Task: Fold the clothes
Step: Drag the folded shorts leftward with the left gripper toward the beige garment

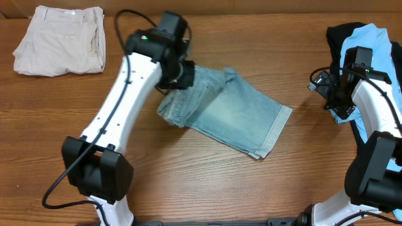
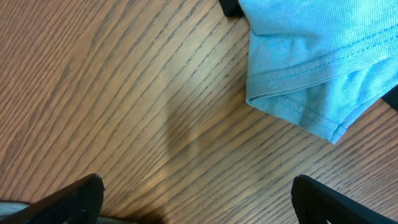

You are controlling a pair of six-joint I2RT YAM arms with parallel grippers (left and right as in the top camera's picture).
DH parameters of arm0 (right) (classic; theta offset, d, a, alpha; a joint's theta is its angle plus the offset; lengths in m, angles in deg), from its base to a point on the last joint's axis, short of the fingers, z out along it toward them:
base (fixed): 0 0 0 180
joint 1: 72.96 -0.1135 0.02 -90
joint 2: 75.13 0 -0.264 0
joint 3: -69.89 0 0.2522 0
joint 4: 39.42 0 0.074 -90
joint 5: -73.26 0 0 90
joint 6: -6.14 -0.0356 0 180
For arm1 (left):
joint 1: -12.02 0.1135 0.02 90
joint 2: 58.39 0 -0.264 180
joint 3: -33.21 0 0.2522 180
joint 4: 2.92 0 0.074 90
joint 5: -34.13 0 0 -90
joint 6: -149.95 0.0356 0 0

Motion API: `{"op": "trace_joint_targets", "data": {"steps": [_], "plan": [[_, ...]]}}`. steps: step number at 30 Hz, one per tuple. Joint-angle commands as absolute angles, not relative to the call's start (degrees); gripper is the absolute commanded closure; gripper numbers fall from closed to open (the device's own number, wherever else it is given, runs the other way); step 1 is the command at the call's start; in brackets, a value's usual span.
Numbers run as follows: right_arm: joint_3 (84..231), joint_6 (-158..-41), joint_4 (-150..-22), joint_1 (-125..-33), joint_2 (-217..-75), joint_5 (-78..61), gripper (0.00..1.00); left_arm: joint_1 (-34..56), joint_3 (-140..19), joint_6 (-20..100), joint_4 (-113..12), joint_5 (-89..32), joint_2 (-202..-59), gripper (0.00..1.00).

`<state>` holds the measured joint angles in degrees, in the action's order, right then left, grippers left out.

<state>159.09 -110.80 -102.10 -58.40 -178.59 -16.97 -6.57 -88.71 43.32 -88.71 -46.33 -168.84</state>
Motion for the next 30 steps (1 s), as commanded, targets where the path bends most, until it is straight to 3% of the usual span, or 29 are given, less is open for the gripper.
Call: {"op": "trace_joint_targets", "data": {"steps": [1,10,15,23,30], "plan": [[160.55,-110.63,-101.82,-58.46,-178.22,-17.11,0.00,-0.27,-89.59,41.49,-89.81,-49.76,-165.94,0.96],[160.55,-110.63,-101.82,-58.46,-178.22,-17.11,0.00,19.07,-89.59,41.68,-97.46,-51.84,-163.40,0.96],[160.55,-110.63,-101.82,-58.46,-178.22,-17.11,0.00,25.39,-89.59,42.17,-102.64,-54.11,-161.15,0.96],[160.55,-110.63,-101.82,-58.46,-178.22,-17.11,0.00,26.06,-89.59,42.65,-107.58,-59.16,-160.17,0.96],[160.55,-110.63,-101.82,-58.46,-178.22,-17.11,0.00,20.93,-89.57,42.60,-96.63,-52.08,-160.27,0.96]]}}
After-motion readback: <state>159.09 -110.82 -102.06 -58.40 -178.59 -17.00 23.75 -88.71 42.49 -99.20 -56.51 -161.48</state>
